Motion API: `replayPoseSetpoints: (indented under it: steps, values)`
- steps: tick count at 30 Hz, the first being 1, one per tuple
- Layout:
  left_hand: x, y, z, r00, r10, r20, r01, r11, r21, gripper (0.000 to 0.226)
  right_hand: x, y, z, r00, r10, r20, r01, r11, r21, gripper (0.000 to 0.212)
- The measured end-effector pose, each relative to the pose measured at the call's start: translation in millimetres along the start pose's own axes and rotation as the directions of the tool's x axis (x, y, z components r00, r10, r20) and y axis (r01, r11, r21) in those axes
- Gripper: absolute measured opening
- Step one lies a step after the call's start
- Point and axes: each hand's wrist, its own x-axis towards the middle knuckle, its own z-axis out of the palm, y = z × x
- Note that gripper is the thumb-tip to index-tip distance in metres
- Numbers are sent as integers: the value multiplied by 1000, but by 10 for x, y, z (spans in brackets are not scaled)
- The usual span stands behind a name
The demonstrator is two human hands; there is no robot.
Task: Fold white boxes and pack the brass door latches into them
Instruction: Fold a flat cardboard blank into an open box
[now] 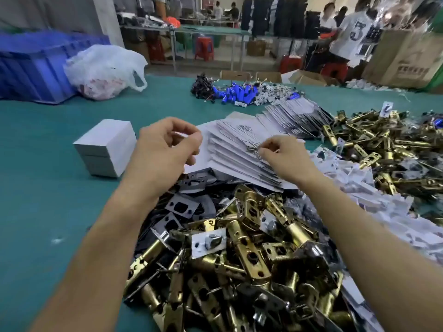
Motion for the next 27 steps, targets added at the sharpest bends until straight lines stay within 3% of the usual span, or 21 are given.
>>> replayPoseSetpoints:
  steps: [5,8,11,15,19,24,27]
  values:
    - [-21,-5,245,996,-83,13,84,985,-151,9,260,6,178,983,118,138,-108,991,-79,48]
    - [-20,23,336,994,-95,50,101,986,-132,9,278,84,274,976,115,186,-65,965,-254,45]
    - [-82,36,398,985,-136,107,147,985,-96,9,249,133,285,990,76,118,-31,938,-344,41]
    - [-117,58,389,971,-169,172,186,979,-85,7,161,106,250,989,-131,62,144,842,-521,31]
    - [-83,0,435,974,-172,146,183,981,-63,8,96,54,175,944,-321,72,298,740,-603,22]
    - [35,-110,493,967,-222,122,229,972,-48,9,13,2,42,915,-398,69,371,760,-534,52]
    - [85,-131,520,953,-267,140,279,958,-72,7,-25,-34,-23,895,-446,-1,390,784,-482,49]
